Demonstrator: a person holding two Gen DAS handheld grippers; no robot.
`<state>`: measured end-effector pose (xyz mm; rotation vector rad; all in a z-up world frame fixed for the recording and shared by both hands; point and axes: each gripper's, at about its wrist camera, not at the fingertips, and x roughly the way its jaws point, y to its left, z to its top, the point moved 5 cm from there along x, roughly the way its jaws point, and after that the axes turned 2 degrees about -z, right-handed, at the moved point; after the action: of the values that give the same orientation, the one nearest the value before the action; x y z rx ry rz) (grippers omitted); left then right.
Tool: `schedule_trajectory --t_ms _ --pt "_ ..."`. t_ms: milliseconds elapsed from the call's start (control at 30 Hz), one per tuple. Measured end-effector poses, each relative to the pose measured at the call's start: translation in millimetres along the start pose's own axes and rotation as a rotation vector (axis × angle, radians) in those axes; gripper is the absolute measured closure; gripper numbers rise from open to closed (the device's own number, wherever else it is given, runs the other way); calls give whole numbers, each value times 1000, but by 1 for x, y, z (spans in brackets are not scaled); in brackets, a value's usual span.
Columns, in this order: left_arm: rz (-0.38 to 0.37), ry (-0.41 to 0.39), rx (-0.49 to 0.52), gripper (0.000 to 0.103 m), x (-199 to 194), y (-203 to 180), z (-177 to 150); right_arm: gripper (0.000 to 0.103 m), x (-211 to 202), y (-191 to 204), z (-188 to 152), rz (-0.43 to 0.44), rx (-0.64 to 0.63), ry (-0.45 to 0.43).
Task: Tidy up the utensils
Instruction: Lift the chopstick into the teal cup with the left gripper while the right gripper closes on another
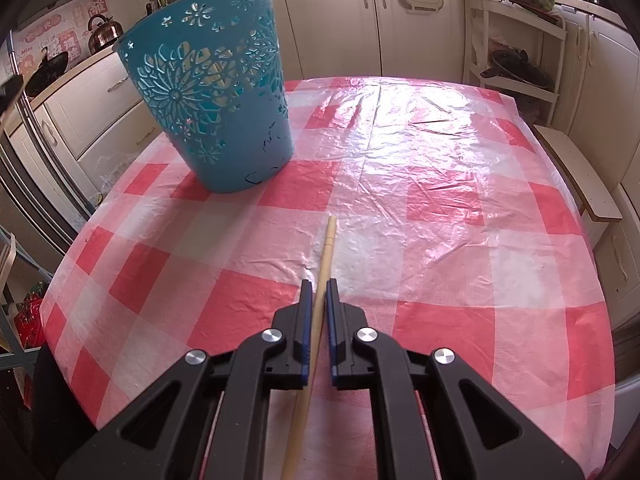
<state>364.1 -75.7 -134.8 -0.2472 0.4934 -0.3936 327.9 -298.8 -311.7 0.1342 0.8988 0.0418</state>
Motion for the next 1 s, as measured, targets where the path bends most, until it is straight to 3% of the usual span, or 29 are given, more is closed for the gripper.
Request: schedule_trajectory --t_ms 200,367,700,1000 --pt "-35 -139 -3 98 -9 -19 56 95 0 0 0 2 2 -1" --pt "-58 -205 23 98 -7 -41 86 95 -1 -1 0 12 11 -1" --pt "-11 -301 23 98 35 -54 124 84 -1 3 0 42 -3 -2" --pt "54 -333 25 98 87 -46 132 82 -1 2 0 69 16 2"
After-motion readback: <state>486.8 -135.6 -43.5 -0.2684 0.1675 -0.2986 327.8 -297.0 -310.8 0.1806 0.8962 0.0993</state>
